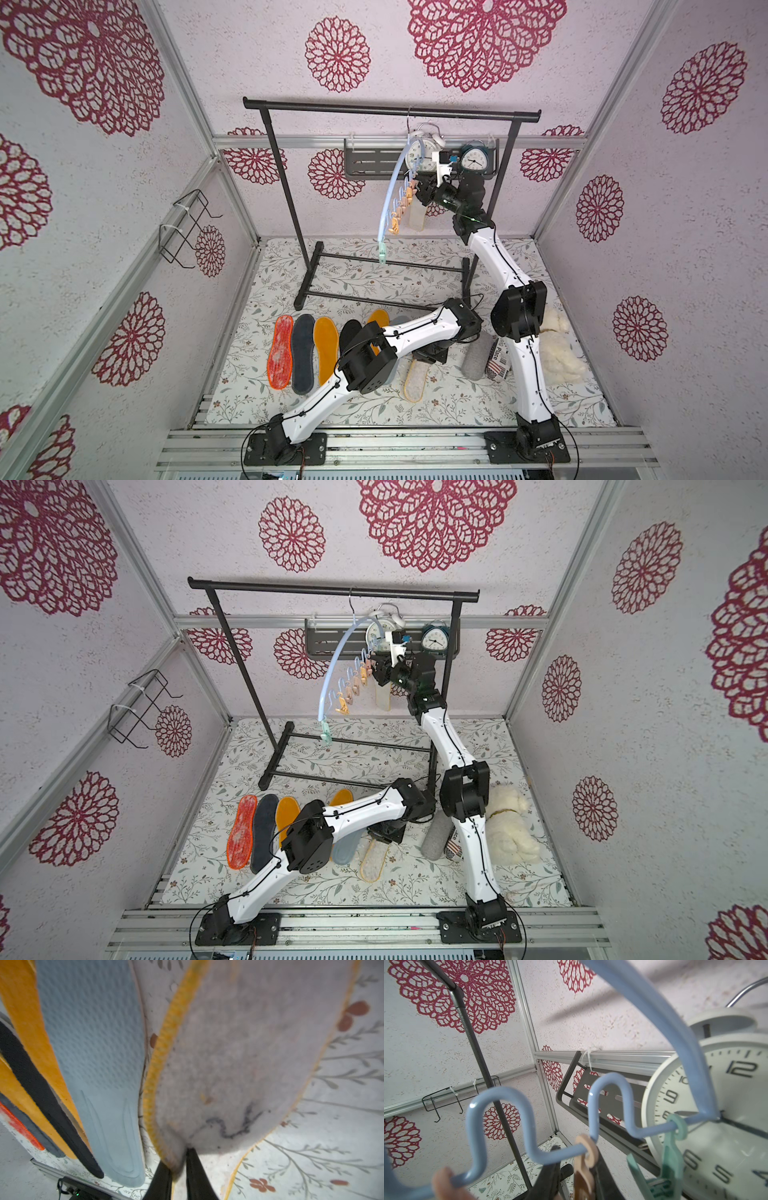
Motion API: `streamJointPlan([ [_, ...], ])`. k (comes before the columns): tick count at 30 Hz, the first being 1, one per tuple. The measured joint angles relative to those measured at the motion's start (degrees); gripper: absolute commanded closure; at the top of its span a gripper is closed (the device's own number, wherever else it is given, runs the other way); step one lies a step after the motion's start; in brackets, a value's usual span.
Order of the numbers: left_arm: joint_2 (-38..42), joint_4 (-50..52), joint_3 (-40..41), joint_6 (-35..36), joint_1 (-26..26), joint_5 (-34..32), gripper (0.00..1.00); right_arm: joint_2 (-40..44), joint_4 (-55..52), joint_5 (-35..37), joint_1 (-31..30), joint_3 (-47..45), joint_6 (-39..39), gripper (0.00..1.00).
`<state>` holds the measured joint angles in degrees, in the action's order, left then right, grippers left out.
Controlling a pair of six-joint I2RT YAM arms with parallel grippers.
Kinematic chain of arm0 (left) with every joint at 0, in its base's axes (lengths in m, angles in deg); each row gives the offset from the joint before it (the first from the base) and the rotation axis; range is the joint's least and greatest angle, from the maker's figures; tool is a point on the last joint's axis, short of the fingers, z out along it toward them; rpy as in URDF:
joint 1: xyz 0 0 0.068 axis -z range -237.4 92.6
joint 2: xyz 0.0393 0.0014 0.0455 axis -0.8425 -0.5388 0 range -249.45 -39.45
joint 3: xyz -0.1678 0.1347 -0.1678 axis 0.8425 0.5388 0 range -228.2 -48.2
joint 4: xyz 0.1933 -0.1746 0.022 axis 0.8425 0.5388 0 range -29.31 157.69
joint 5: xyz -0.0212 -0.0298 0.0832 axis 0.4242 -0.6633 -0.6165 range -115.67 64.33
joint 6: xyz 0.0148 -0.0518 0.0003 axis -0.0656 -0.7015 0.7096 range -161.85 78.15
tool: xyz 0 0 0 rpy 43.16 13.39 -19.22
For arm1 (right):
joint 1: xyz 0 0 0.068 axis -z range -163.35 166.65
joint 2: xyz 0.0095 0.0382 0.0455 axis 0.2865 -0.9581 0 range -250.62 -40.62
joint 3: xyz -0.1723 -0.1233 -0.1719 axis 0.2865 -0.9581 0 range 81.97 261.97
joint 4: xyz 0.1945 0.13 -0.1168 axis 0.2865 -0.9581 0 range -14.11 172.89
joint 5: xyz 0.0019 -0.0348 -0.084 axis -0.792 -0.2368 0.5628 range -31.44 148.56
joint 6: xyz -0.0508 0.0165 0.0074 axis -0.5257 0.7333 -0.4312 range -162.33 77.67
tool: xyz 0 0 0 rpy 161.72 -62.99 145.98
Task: Take the shoe insoles off the hanger
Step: Move the insole to the center of the board.
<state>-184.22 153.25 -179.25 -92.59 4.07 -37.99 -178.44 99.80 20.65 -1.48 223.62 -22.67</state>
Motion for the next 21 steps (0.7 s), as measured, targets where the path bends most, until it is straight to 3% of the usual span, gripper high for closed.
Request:
streamJointPlan([
  [4, 0.63, -0.26, 1.64, -0.35, 0.0, -0.42, 1.0, 0.0, 0.0, -0.11, 0.0, 0.0, 0.07, 1.0],
  [12, 8.79, 1.38, 14.97, -4.74, -1.07, -5.42, 1.0, 0.0, 0.55, -0.74, 0.26, 0.0, 1.33, 1.0],
  [21, 12.0, 1.51, 12.74, -6.75, -2.62, -8.52, 1.0, 0.0, 1.18, -1.16, 0.52, 0.0, 2.95, 1.0],
])
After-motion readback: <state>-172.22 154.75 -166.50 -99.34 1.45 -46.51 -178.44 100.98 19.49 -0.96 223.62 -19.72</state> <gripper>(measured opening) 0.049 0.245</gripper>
